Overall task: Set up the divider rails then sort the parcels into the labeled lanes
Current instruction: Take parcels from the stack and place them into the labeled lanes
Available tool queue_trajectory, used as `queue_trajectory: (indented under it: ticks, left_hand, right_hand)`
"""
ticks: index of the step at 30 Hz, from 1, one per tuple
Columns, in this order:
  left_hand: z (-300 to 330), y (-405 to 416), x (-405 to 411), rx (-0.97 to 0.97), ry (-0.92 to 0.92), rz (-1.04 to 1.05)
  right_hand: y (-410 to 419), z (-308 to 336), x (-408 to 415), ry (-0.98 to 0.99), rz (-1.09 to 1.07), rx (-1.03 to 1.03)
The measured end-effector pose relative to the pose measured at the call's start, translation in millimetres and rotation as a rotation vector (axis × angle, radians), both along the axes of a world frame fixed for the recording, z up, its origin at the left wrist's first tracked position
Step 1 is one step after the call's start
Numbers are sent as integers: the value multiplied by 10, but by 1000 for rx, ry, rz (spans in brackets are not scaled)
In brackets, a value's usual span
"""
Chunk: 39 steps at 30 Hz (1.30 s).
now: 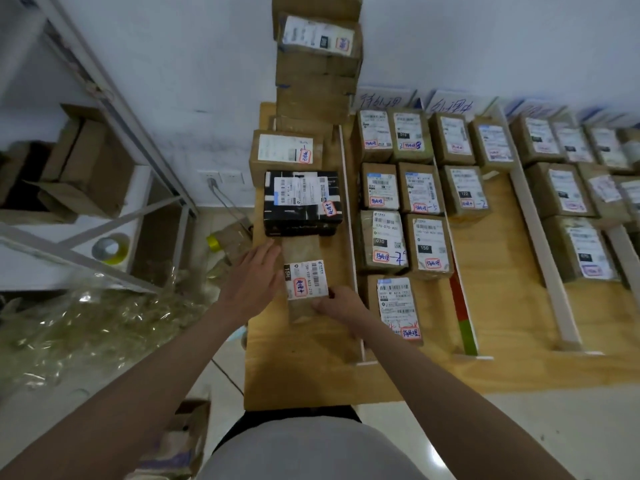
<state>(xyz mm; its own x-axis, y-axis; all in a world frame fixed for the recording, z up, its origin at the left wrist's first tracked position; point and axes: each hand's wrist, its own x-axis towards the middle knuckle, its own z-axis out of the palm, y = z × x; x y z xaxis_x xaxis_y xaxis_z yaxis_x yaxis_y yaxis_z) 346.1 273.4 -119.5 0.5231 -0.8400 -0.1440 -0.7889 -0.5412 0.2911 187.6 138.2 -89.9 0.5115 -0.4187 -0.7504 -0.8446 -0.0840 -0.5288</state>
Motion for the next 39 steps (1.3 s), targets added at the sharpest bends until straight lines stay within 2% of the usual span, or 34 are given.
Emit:
queue_trajectory:
  ticks: [3, 9, 16, 22, 29, 39]
  left_hand:
    - [144, -41, -3, -47, -20, 19]
    - [342, -262, -170, -126, -8, 72]
    - [504, -694, -571, -112, -129, -34]
    - [618, -1037, -1263, -99, -203, -118]
    - [719, -1467, -2382, 4, -218, -184]
    - [800, -1853, -3399, -40, -236, -246]
  right_hand:
    - [-151, 168, -117, 10, 48, -20]
    - [-450, 499, -435, -64, -52, 20]
    - [-651, 712, -988, -159, -182, 11]
    - [-867, 724, -1768, -258, -332, -18]
    - [-1285, 659, -2988, -202, -457, -134]
    - [-1635, 580, -3995, -282, -588, -185]
